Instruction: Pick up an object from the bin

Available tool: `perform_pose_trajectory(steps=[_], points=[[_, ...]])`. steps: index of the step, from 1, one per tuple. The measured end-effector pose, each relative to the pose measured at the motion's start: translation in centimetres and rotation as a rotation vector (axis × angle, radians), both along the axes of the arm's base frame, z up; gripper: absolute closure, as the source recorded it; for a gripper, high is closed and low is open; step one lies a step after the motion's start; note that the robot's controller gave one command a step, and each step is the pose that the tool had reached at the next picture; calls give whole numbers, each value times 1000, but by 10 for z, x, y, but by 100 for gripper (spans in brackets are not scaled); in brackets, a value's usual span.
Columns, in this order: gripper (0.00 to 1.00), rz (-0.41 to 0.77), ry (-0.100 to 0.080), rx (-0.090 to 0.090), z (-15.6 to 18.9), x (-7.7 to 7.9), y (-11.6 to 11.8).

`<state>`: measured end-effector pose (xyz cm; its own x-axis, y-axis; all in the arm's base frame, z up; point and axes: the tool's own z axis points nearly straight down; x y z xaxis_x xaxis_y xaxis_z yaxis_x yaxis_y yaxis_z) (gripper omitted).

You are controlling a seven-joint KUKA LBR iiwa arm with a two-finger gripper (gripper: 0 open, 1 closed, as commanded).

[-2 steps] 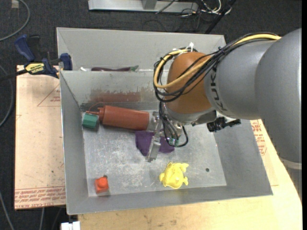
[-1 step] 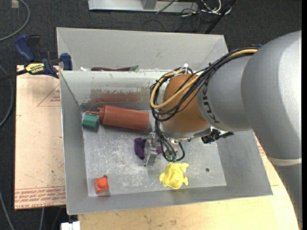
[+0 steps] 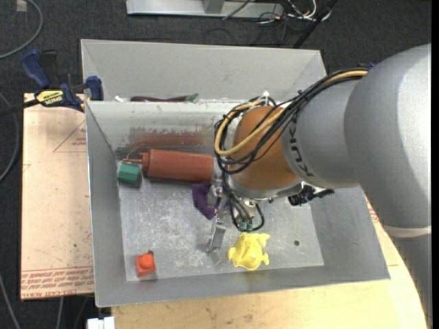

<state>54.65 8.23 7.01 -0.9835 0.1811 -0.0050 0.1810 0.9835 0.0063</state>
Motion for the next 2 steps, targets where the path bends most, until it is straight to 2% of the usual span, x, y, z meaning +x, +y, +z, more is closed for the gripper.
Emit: perform_pose_trajectory(steps=[1, 2], points=[[100, 0, -3, 0, 1, 1, 0], [100, -1, -3, 0, 1, 1, 0]])
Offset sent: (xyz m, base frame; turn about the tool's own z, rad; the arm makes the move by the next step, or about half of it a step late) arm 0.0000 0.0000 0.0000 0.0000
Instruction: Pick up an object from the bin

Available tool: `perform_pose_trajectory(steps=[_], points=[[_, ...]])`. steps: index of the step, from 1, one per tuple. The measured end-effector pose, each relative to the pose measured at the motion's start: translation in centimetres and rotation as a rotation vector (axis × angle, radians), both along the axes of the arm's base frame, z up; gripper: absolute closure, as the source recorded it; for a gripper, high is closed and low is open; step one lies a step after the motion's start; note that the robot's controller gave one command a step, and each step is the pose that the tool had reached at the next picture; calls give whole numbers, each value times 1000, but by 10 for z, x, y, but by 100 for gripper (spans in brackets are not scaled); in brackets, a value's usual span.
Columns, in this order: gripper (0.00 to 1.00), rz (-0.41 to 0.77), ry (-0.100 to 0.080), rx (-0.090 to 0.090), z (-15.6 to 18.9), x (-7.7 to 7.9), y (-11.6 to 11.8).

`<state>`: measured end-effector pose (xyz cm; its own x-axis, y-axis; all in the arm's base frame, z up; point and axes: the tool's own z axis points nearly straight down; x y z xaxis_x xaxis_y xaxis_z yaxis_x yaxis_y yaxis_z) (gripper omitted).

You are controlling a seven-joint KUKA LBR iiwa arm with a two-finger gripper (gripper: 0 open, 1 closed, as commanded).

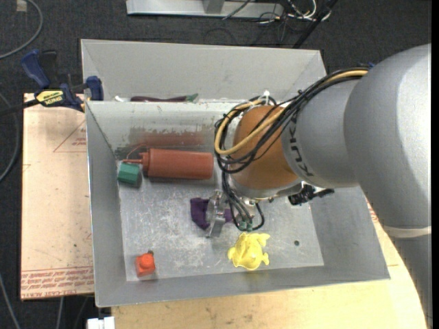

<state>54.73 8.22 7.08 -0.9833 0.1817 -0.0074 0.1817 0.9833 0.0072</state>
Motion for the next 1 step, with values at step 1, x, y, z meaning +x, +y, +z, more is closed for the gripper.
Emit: perform_pose_trajectory(steps=[1], points=[[100, 3, -7, 1, 158, 6, -12]])
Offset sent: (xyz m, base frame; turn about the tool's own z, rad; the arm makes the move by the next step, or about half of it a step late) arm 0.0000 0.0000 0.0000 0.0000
